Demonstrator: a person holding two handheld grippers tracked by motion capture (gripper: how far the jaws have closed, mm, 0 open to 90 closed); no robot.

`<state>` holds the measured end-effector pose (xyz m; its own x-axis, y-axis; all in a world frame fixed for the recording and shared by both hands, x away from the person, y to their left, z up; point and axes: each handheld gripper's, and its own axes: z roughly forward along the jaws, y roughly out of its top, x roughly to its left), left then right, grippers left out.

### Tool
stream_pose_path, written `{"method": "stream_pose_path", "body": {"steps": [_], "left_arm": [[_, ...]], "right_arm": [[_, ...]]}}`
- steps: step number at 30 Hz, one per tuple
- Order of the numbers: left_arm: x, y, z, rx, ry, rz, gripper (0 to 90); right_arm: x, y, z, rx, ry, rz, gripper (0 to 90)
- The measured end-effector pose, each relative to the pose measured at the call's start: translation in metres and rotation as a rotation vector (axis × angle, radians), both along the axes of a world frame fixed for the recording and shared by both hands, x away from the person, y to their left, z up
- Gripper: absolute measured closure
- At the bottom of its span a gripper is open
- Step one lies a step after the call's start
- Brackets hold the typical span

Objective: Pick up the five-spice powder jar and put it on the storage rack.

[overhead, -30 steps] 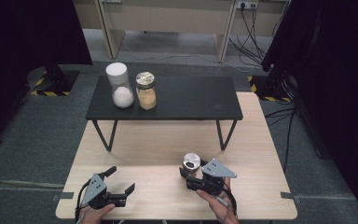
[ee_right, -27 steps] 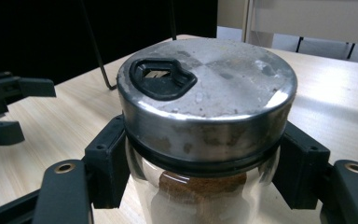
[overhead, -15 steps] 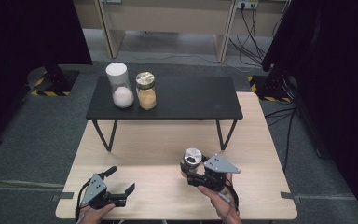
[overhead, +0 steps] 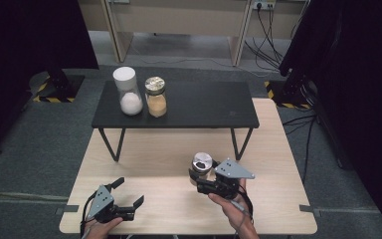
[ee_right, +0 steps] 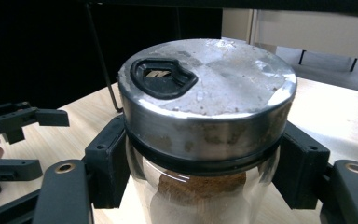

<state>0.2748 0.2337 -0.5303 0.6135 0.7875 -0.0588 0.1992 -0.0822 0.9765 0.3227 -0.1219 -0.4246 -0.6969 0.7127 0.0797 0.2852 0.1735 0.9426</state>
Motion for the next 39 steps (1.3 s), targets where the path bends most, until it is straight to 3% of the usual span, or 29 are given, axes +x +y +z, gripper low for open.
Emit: {"method": "stream_pose_path", "body": {"steps": [39], "left_arm": [[0.0,0.0,0.0,0.003,-0.001,-0.002,2.5]], "right_arm": [[0.01,0.01,0.053,0.005,-0.032,0.066,31.1]]}}
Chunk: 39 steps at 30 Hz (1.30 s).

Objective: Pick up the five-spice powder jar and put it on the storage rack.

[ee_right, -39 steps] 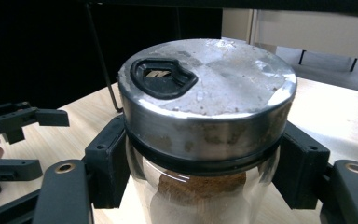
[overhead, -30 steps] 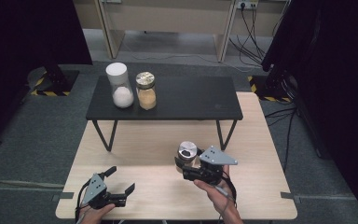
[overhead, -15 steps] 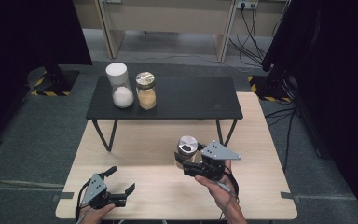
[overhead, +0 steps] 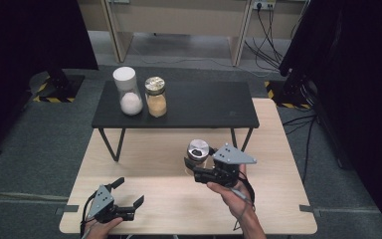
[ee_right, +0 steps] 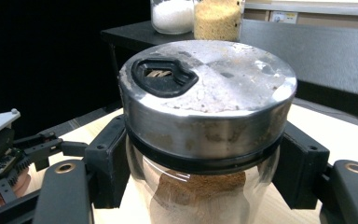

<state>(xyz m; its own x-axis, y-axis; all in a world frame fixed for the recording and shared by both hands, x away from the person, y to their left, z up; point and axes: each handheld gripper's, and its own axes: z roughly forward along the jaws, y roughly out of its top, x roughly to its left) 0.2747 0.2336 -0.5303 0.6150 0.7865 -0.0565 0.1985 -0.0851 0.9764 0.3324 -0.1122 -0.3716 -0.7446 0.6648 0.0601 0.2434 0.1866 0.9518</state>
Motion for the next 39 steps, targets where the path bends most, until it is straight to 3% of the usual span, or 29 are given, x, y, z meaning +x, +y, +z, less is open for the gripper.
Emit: {"method": "stream_pose_path", "body": {"steps": [8,17,39], "left_arm": [[0.0,0.0,0.0,0.0,0.0,0.0,2.5],[0.0,0.0,0.0,-0.001,0.0,0.0,2.5],[0.0,0.0,0.0,-0.003,0.0,0.0,2.5]], "right_arm": [[0.004,0.006,0.015,-0.015,-0.01,0.014,31.0],[0.016,0.013,0.027,-0.01,0.009,0.029,31.1],[0.041,0.026,0.06,-0.041,0.003,0.013,31.1]]}}
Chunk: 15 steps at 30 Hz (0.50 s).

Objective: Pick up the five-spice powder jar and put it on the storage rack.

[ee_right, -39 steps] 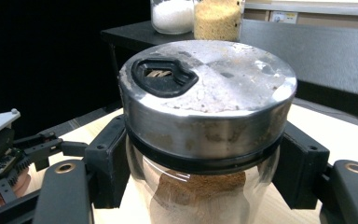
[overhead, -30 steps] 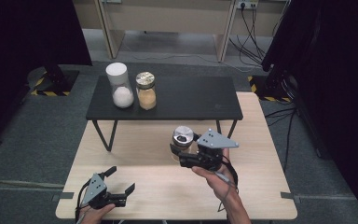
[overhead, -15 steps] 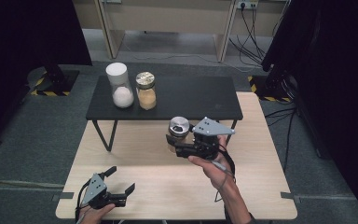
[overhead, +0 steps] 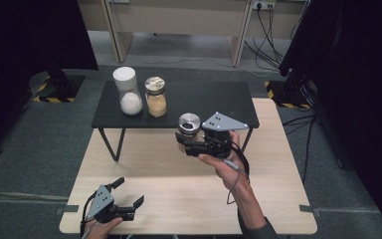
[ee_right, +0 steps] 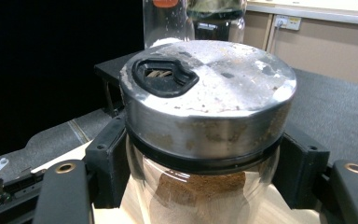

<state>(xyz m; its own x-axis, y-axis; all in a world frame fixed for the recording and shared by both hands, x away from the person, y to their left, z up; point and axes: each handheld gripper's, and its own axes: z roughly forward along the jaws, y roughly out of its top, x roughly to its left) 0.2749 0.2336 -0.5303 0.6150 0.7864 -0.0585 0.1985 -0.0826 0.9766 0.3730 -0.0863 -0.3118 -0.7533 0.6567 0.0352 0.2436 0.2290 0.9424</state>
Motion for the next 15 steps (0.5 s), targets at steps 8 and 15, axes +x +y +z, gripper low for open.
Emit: {"method": "stream_pose_path", "body": {"steps": [8,15], "left_arm": [[0.0,0.0,0.0,0.0,0.0,-0.001,2.5],[0.0,0.0,0.0,-0.001,0.002,-0.001,2.5]], "right_arm": [[0.011,0.009,0.011,-0.009,0.003,-0.011,31.1],[0.022,0.016,0.018,-0.017,0.007,-0.032,31.1]]}}
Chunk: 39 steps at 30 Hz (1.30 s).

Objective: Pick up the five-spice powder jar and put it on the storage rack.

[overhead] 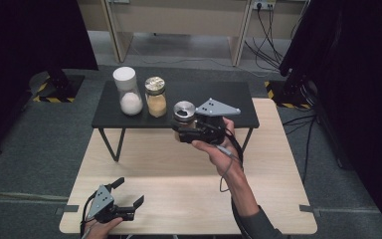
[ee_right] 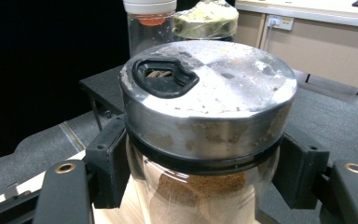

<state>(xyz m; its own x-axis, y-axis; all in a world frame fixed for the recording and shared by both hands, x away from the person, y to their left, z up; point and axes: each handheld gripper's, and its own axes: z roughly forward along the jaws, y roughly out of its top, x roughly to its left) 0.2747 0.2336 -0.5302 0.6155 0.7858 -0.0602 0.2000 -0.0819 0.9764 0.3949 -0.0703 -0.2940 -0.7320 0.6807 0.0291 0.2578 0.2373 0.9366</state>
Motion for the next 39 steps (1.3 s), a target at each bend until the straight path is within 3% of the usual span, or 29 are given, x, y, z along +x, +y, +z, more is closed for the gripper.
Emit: {"method": "stream_pose_path", "body": {"steps": [20,39], "left_arm": [[0.0,0.0,0.0,0.0,0.0,-0.001,2.5],[0.0,0.0,0.0,0.001,-0.001,-0.002,2.5]], "right_arm": [[0.035,0.007,0.016,-0.011,-0.015,-0.108,31.1],[0.061,0.014,0.014,0.002,-0.01,-0.192,31.1]]}}
